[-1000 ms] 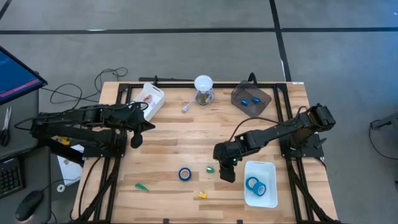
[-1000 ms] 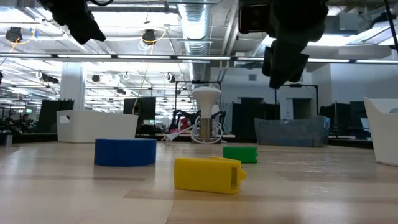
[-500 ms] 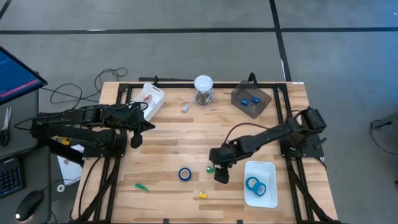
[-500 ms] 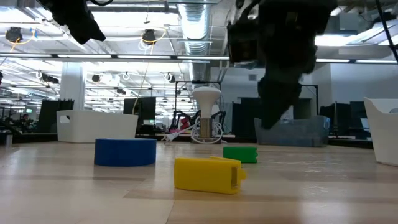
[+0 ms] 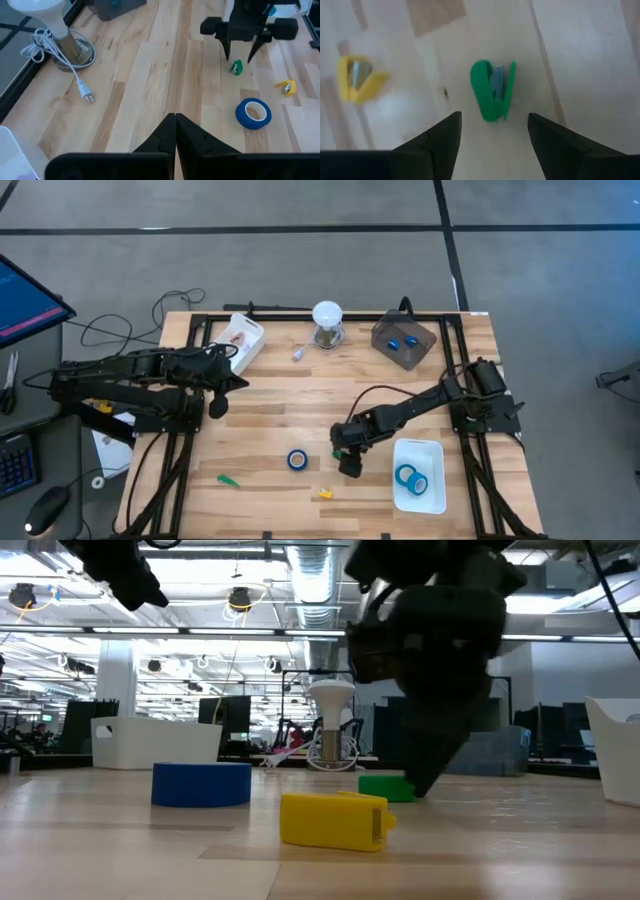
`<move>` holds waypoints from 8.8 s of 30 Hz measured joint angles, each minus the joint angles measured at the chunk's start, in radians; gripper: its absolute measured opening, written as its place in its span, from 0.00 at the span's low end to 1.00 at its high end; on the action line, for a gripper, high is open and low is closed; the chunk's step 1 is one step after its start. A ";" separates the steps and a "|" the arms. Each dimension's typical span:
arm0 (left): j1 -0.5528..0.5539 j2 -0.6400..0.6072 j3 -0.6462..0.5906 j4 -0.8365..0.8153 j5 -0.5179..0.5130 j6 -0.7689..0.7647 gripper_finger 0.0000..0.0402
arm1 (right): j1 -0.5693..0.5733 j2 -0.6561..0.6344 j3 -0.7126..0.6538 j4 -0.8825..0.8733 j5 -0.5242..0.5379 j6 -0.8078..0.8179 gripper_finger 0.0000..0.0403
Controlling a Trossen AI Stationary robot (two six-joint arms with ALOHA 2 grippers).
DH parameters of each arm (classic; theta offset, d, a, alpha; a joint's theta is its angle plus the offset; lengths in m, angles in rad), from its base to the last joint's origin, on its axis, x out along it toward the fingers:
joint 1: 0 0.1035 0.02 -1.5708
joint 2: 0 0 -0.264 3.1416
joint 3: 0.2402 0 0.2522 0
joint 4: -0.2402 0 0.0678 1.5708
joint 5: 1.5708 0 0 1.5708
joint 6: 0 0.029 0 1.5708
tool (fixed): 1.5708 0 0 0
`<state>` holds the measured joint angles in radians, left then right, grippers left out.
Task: Pick and place Stapler, Stapler remover, tape
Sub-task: Put the right green stapler into the black bin, then put the blue tape into the bottom white bin
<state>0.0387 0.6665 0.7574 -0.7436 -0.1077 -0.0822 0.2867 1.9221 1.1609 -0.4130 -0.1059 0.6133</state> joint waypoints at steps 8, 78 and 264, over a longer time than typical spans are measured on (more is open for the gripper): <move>0.000 0.001 0.000 -0.009 0.000 0.000 0.00 | 0.000 0.014 0.012 0.015 0.023 0.037 0.53; 0.000 0.001 -0.001 -0.008 0.000 -0.001 0.00 | -0.022 0.047 0.014 0.055 -0.007 0.130 0.11; -0.284 0.425 0.000 0.228 -0.034 -0.308 0.00 | -0.252 -0.469 0.424 -0.718 0.672 -0.153 0.01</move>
<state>-0.2452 1.0917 0.7570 -0.5159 -0.1418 -0.3903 0.0351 1.4527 1.5852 -1.1307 0.5663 0.4599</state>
